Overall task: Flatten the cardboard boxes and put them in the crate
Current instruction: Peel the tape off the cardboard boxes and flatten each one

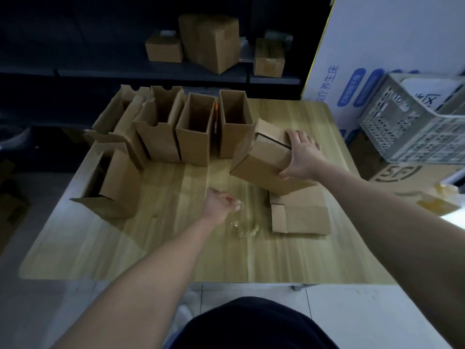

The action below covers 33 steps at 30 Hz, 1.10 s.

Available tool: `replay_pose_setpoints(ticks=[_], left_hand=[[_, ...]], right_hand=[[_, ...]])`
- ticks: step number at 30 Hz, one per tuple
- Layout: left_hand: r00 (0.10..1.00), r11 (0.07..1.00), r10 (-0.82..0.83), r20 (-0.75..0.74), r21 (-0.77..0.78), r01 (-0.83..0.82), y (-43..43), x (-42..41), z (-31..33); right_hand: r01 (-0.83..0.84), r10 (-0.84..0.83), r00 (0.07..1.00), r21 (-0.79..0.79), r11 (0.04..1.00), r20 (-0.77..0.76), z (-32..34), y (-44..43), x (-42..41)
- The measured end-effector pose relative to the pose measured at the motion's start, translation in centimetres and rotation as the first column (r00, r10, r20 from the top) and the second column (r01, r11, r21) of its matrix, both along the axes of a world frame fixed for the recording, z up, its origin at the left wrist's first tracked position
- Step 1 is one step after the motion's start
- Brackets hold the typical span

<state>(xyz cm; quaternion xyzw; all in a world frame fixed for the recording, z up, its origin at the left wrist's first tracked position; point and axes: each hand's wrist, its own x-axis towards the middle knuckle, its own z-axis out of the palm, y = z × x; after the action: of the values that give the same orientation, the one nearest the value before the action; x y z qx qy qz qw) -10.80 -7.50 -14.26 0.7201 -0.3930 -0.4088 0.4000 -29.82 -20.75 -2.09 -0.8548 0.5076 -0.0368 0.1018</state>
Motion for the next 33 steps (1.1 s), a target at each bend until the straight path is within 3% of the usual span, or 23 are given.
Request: replay_pose_setpoints(ticks=[4, 9, 13, 15, 17, 19, 27, 29, 33], left_hand=[[0.93, 0.951, -0.264, 0.254, 0.228, 0.208, 0.4, -3.2, -3.2], [0.798, 0.827, -0.515, 0.312, 0.425, 0.368, 0.2, -4.9, -3.9], [0.908, 0.802, -0.42, -0.003, 0.468, 0.372, -0.1, -4.3, -2.5], [0.961, 0.87, -0.269, -0.07, 0.411, 0.273, 0.1, -4.1, -2.2], [0.989, 0.937, -0.025, -0.147, 0.34, 0.074, 0.5, -4.2, -2.4], [0.993, 0.947, 0.064, -0.1, 0.319, -0.029, 1.0, -4.4, -2.4], [0.934, 0.846, -0.23, 0.272, 0.53, 0.053, 1.6, -3.9, -2.0], [0.943, 0.85, -0.195, 0.271, 0.527, 0.024, 2.0, -3.5, -1.5], [0.966, 0.864, -0.214, 0.147, 0.49, 0.117, 1.7, -1.5, 0.9]], right_hand=[[-0.003, 0.003, 1.0, 0.013, 1.0, 0.018, -1.0, 0.0, -1.7], [-0.047, 0.045, 0.996, 0.029, 0.998, 0.07, -1.2, -0.3, -3.1], [-0.078, 0.076, 0.993, 0.015, 0.997, 0.09, -1.0, -0.4, -2.5], [-0.109, 0.107, 0.99, 0.014, 0.994, 0.096, -0.9, -0.4, -1.9], [-0.151, 0.149, 0.983, 0.012, 0.988, 0.109, -0.9, -0.2, -1.2], [-0.179, 0.175, 0.977, 0.016, 0.984, 0.124, -0.8, 0.1, -0.6], [-0.206, 0.199, 0.969, 0.034, 0.978, 0.147, -0.3, 0.7, 0.7], [-0.205, 0.198, 0.97, 0.036, 0.978, 0.14, -0.4, 1.0, 1.2], [-0.203, 0.197, 0.972, 0.04, 0.978, 0.132, -0.7, 1.4, 2.6]])
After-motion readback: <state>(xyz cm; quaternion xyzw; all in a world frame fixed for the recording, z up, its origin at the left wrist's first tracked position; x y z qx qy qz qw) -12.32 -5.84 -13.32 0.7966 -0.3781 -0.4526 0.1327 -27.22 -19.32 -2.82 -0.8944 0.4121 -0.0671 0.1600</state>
